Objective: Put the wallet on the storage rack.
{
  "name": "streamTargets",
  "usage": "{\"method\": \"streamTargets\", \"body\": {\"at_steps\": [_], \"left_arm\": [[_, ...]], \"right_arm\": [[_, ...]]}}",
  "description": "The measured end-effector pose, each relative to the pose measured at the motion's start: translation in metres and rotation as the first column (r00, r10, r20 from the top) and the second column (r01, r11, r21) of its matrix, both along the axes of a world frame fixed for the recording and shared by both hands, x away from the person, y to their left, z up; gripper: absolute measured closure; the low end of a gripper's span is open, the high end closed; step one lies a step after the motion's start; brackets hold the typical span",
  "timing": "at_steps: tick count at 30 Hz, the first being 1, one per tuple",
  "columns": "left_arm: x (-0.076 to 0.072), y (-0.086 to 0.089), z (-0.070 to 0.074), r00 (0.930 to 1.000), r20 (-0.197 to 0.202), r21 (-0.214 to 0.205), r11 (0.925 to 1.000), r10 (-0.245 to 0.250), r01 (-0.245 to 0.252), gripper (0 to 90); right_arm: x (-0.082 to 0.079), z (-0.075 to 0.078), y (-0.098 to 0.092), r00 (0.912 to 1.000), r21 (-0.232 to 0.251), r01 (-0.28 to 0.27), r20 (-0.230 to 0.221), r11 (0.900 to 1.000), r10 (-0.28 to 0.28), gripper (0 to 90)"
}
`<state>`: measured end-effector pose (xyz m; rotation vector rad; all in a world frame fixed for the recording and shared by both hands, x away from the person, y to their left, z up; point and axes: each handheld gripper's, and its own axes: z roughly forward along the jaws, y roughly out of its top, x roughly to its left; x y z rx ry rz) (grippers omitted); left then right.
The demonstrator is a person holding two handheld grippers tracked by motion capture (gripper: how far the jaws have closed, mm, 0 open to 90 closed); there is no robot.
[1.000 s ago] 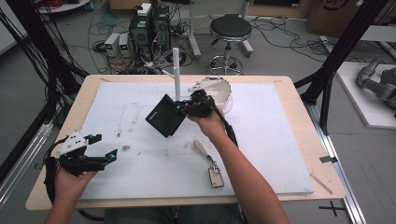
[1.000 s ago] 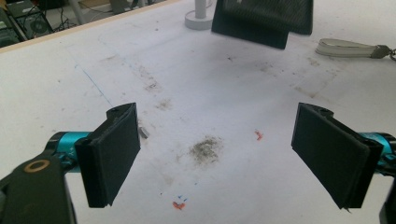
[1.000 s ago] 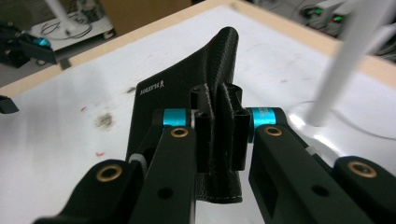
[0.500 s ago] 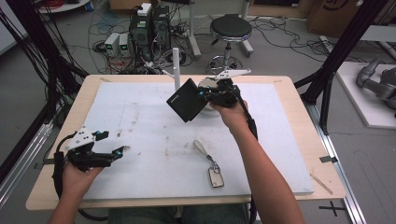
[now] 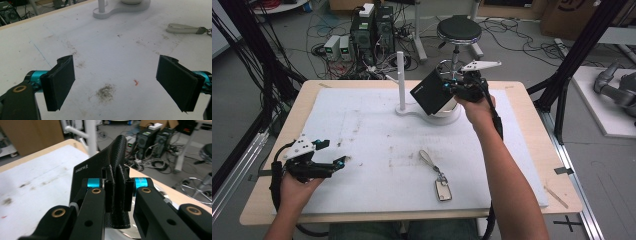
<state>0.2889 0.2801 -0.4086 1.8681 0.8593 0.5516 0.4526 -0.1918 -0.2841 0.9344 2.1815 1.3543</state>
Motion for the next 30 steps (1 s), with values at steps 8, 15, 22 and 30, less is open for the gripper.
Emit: {"method": "streamTargets", "body": {"at_steps": [8,15,22,30], "left_arm": [[0.0,0.002,-0.001,1.0,-0.005,-0.002,1.0,0.004,-0.004,15.5],[0.0,0.004,-0.001,0.9999,-0.006,-0.003,0.9999,0.01,-0.01,15.5],[0.001,0.006,-0.002,0.9998,-0.008,-0.006,0.9999,0.016,-0.016,15.5],[0.0,0.008,-0.002,0.9998,-0.008,-0.002,0.9998,0.019,-0.019,15.5]], "right_arm": [[0.017,0.006,-0.012,0.9976,-0.039,0.066,0.022,0.9971,-0.065,85.5],[0.034,-0.007,-0.018,0.9921,-0.068,0.125,0.018,0.9898,-0.124,85.4],[0.043,-0.016,-0.019,0.9872,-0.092,0.16,0.015,0.9828,-0.159,85.3],[0.048,-0.023,-0.013,0.985,-0.139,0.173,0.031,0.9752,-0.17,85.3]]}}
